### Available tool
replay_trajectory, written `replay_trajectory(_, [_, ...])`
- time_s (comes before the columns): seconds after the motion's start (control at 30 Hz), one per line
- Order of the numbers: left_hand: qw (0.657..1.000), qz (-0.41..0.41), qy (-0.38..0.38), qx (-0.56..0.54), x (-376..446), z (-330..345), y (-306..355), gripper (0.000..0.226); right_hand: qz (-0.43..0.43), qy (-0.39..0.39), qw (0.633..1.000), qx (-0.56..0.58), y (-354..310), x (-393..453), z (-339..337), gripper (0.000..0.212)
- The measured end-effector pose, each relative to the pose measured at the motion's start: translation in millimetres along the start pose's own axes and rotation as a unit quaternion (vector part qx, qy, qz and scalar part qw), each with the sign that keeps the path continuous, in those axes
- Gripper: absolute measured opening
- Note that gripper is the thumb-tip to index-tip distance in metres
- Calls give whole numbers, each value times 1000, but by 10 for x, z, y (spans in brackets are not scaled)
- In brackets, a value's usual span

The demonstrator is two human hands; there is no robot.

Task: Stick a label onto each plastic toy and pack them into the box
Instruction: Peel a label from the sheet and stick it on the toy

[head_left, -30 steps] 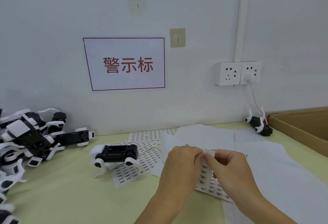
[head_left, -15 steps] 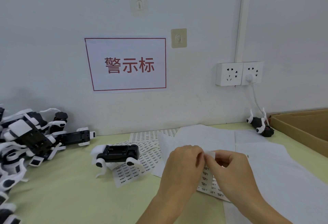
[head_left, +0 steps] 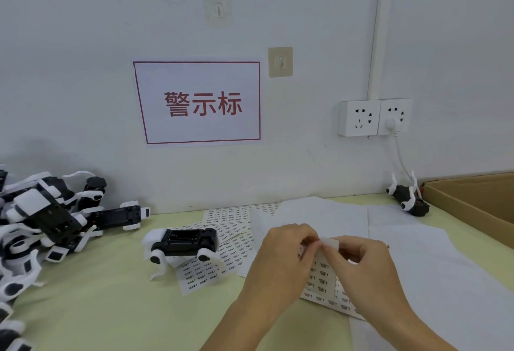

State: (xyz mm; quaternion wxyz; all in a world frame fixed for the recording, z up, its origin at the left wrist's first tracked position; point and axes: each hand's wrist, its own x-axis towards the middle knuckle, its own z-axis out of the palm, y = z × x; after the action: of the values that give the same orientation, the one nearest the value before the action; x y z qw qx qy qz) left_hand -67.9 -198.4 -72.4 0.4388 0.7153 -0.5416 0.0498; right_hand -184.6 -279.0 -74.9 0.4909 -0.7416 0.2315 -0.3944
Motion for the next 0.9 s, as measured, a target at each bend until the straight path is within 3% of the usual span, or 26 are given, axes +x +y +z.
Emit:
replay_trajectory(0.47, [999,0,34,14,-15,31,4,14,-12,17,999,-25,27,7,27,23])
replay_trajectory(0.67, [994,-53,89,-43,-25,45,13,13,-14,53,998,-39,29,14,28,22])
replay_trajectory(0.9, [972,-139,142,-121,-10,7,13,20,54,120,989,-64,144,112,-72,23])
